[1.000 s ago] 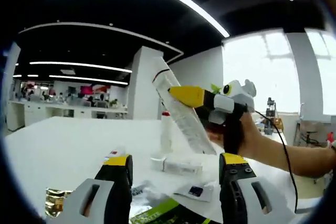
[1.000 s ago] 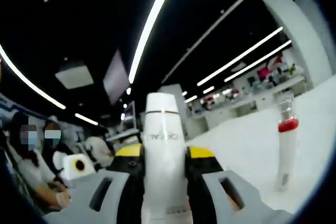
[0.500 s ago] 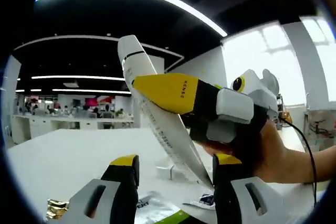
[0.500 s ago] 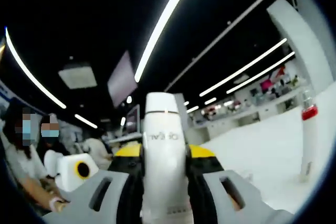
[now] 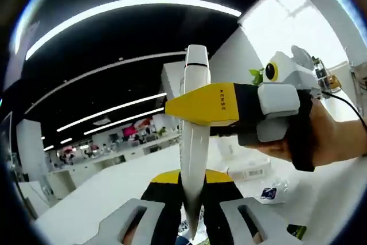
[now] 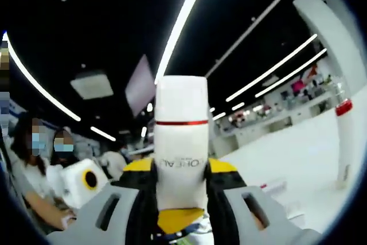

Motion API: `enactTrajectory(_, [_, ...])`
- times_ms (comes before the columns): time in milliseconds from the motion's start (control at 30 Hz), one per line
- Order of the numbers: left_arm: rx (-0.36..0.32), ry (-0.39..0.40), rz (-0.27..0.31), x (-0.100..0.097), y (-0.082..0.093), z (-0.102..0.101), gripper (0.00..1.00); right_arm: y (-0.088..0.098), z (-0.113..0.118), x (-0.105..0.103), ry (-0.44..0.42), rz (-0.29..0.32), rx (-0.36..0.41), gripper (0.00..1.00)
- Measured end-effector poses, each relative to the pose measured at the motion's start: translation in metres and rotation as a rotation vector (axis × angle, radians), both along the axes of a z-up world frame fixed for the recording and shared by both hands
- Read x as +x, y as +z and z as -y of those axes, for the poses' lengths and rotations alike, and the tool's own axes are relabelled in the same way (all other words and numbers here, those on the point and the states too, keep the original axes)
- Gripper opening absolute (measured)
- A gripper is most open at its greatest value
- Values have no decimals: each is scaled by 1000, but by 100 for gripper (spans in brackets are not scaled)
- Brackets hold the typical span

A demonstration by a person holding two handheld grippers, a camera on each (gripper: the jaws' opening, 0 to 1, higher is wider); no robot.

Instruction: Arrange the skincare products in the storage area until every visible bottle or jar stands upright without overlapping.

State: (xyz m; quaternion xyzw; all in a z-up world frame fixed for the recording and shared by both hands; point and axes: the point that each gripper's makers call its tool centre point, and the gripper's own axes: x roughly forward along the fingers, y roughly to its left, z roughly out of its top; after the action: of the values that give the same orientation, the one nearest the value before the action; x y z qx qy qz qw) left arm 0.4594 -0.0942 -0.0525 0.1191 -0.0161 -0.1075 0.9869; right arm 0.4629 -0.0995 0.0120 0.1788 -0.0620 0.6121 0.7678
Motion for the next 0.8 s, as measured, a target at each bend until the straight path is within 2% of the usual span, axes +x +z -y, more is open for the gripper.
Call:
enactTrajectory(33, [-53,-35,-50,-1,-4,4,10,1,2,0,11,12,33,33])
enactTrajectory(167, [-24,-20,-76,2,-9,-1,10,0,5,4,-7,-3,43,33])
enactTrajectory(233, [-34,-23,-94,3,-12,-2,9,5,10,9,-2,-62,108,33])
enactTrajectory(367, [-22,-24,-105,2,-15,-2,9,15,22,17,-3,-119,196,37])
enactTrajectory(400, [14,-20,-88,2,-14,0,9,16,29,20,-14,-136,213,39])
enactTrajectory(567, [77,-1,-87,4,-17,1,9,17,32,22,-20,-148,224,42])
enactTrajectory(633, [167,34,-78,5,-17,-2,9,19,37,24,-30,-154,240,49])
enactTrajectory(700, [173,40,-76,5,-17,-2,9,20,38,26,-51,-136,230,56])
enactTrajectory(800, [169,48,-81,5,-17,-2,9,18,42,29,-104,-90,197,61])
